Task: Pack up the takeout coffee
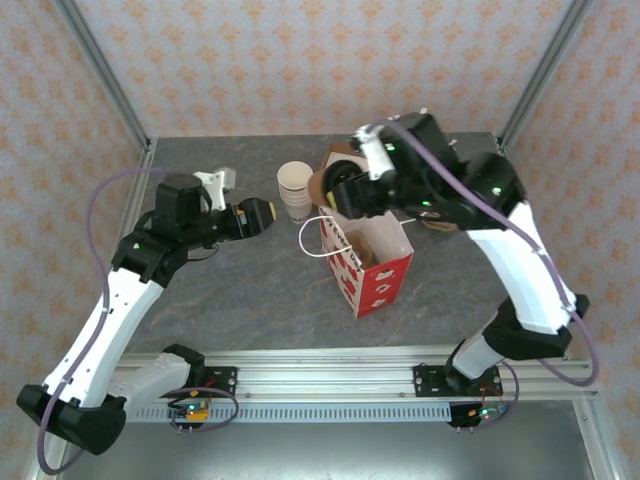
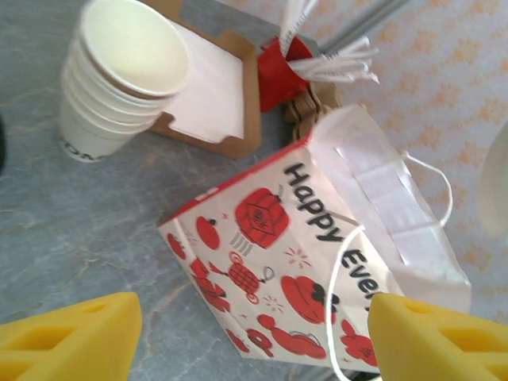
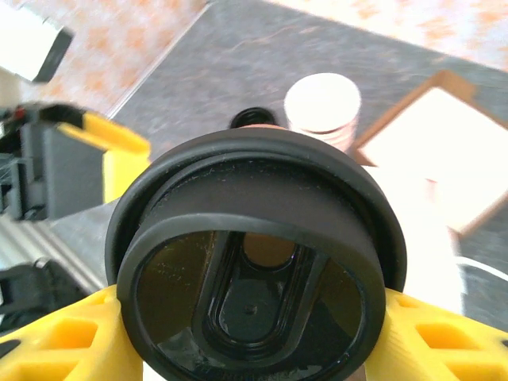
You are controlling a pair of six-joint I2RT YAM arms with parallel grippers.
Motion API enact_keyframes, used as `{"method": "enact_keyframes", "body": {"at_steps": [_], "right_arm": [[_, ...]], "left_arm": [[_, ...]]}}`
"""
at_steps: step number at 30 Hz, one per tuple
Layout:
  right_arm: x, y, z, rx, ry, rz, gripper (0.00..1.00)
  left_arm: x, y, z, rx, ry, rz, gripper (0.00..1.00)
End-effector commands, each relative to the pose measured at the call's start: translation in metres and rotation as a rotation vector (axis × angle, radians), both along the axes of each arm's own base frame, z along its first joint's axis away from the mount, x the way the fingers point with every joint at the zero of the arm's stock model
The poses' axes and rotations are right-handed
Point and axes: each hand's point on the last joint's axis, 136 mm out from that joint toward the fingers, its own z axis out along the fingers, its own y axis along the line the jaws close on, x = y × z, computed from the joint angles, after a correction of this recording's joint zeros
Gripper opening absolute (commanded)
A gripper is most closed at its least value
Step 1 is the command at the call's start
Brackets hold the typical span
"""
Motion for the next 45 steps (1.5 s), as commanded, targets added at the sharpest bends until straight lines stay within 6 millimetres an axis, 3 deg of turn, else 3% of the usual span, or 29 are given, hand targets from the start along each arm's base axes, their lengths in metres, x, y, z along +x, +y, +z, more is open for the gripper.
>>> {"method": "enact_keyframes", "body": {"at_steps": [1,6,13,16,24,34,45], "right_arm": [[0.007,-0.036,-0.014,-0.067,0.023,-0.142,0.58],[0.013,-0.053,-0.044,-0.200,0.065,-0.216,0.58],[0.012,-0.053,-0.081,-0.303,0.158,-0.209,0.58],[0.011,-0.049,-0.092,-0.330,0.200,-0.193,0.58],[0.008,-0.052,-0.112,-0.394,0.277,-0.177,0.57],[0.004,-0.051,-0.141,-0.462,0.388,-0.132,0.56],[-0.001,-0.053,-0.169,-0.553,0.482,-0.095,0.55]], "left_arm": [[0.013,-0.018,0.019,0.031,-0.085,-0.038,0.76],[0.037,-0.041,0.006,0.199,-0.091,-0.104,0.75],[0.065,-0.082,-0.012,0.342,-0.086,-0.273,0.73],[0.076,-0.092,-0.022,0.404,-0.064,-0.318,0.68],[0.094,-0.104,-0.035,0.467,-0.048,-0.387,0.54],[0.098,-0.114,-0.037,0.435,-0.048,-0.413,0.36],[0.099,-0.115,-0.035,0.425,-0.059,-0.408,0.31]]}}
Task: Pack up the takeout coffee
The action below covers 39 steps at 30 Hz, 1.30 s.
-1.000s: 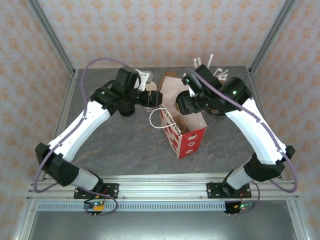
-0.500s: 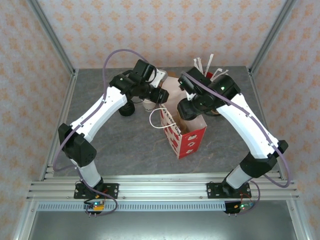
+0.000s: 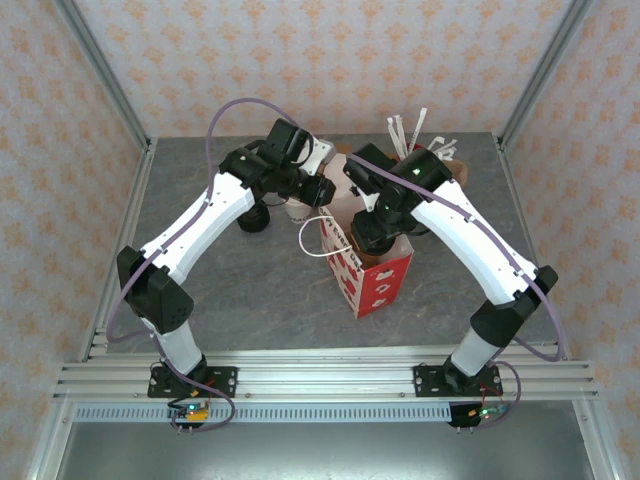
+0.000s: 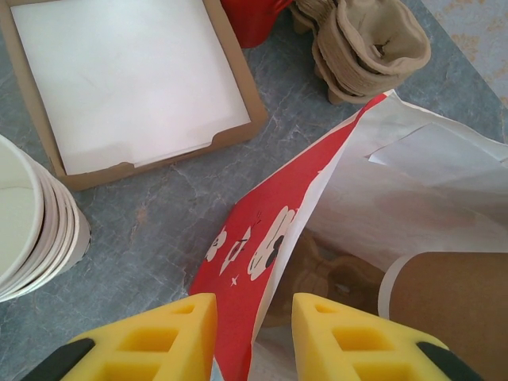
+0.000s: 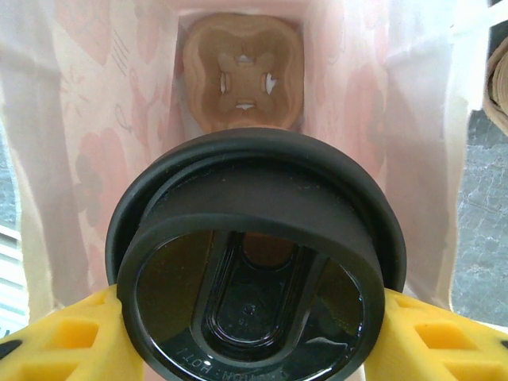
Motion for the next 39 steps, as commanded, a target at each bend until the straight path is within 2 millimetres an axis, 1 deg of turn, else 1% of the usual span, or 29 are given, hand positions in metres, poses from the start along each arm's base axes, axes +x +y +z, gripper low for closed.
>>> {"method": "enact_keyframes", "body": {"at_steps": [1,10,16,21,29,39], "right_arm": [[-0.008,-0.008,-0.009,-0.053,0.055,0.016,0.55],[-0.008,-0.011,-0.024,-0.095,0.099,0.005,0.55],[-0.008,-0.007,-0.030,-0.073,0.111,-0.036,0.53],[-0.003,-0.006,-0.035,-0.080,0.103,-0.070,0.53],[-0.002,0.002,-0.047,-0.058,0.127,-0.068,0.53],[-0.003,-0.001,-0.063,-0.083,0.144,-0.085,0.53]], "left_arm": [[-0.001,-0.003,0.009,-0.019,-0.021,-0.017,0.31],[-0.001,-0.003,0.006,-0.020,-0.016,-0.007,0.31],[0.000,-0.003,0.005,-0.021,-0.017,-0.002,0.30],[0.001,-0.002,0.005,-0.022,-0.016,0.005,0.30],[0.001,-0.003,0.006,-0.026,-0.019,0.006,0.30],[0.002,-0.001,0.007,-0.023,-0.022,0.016,0.30]]}}
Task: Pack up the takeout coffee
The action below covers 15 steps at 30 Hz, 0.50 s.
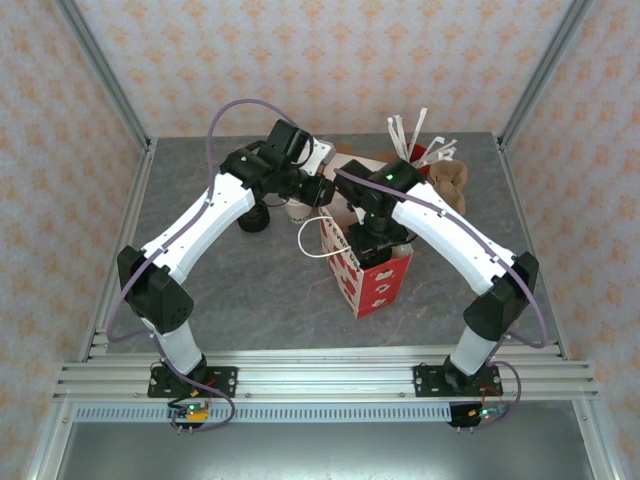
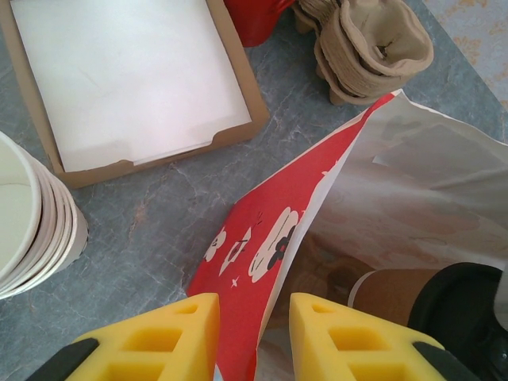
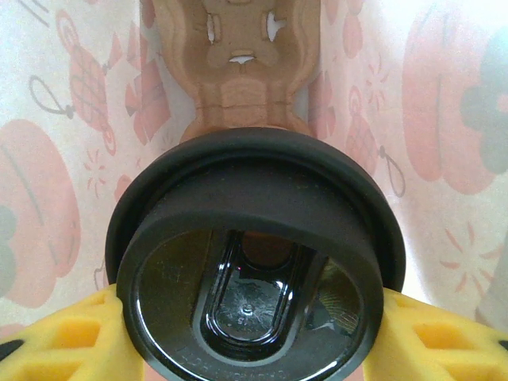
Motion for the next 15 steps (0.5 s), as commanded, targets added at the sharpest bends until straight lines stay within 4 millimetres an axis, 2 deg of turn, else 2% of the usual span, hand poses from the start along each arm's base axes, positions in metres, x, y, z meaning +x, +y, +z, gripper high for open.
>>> {"method": "enact_keyframes", "body": {"at_steps": [1,15], "right_arm": [[0.000,-0.003,-0.009,-0.021,0.011,-0.027,0.53],[-0.001,0.002,-0.025,-0.006,0.037,-0.021,0.53]], "left_arm": [[0.001,-0.001,0.009,-0.016,-0.030,0.003,0.29],[0.000,-0.002,0.008,-0.017,-0.027,0.000,0.29]]}}
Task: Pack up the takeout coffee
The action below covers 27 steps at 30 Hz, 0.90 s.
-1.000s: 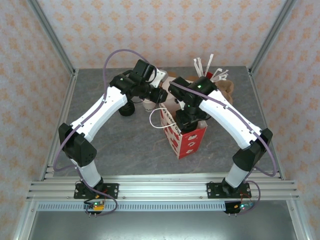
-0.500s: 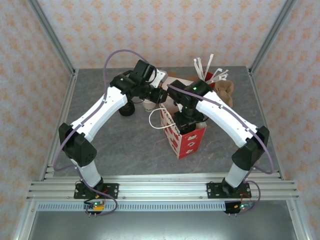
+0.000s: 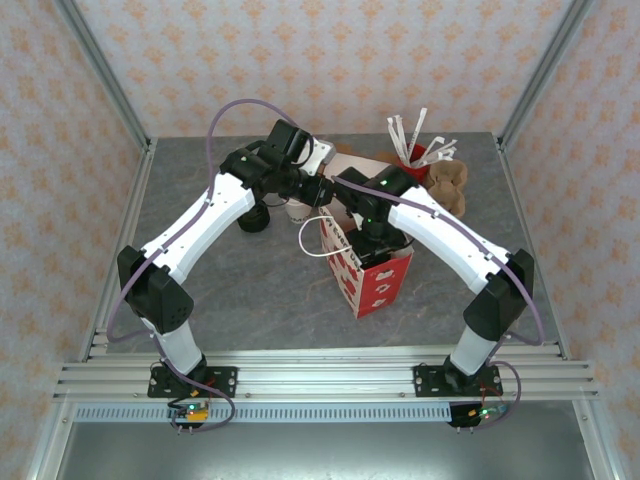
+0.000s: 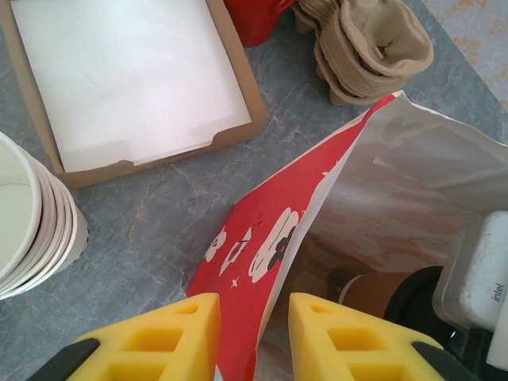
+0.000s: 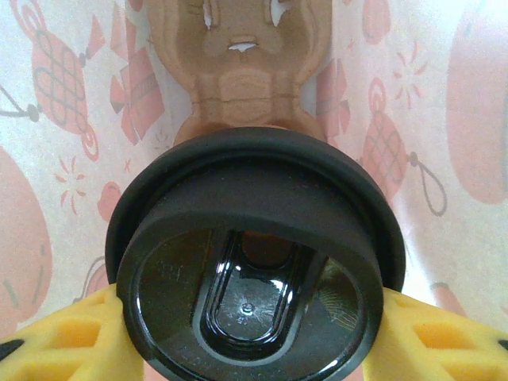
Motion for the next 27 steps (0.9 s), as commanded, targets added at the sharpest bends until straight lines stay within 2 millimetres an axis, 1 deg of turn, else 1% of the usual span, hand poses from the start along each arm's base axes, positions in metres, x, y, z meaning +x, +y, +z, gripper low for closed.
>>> {"method": "enact_keyframes", "body": {"at_steps": [1,13,27], "right_arm": [[0.001,0.000,-0.005,-0.002,0.010,-0.013,0.53],[-0.002,-0.003,-0.012,-0.005,0.013,-0.006,0.53],[0.004,-0.004,-0.019,0.003,0.009,-0.009,0.53]], "left_arm": [[0.001,-0.001,0.008,-0.016,-0.026,0.000,0.29],[0.000,0.000,0.007,-0.011,-0.024,0.004,0.29],[-0.001,0.000,0.008,-0.008,-0.023,0.003,0.29]]}}
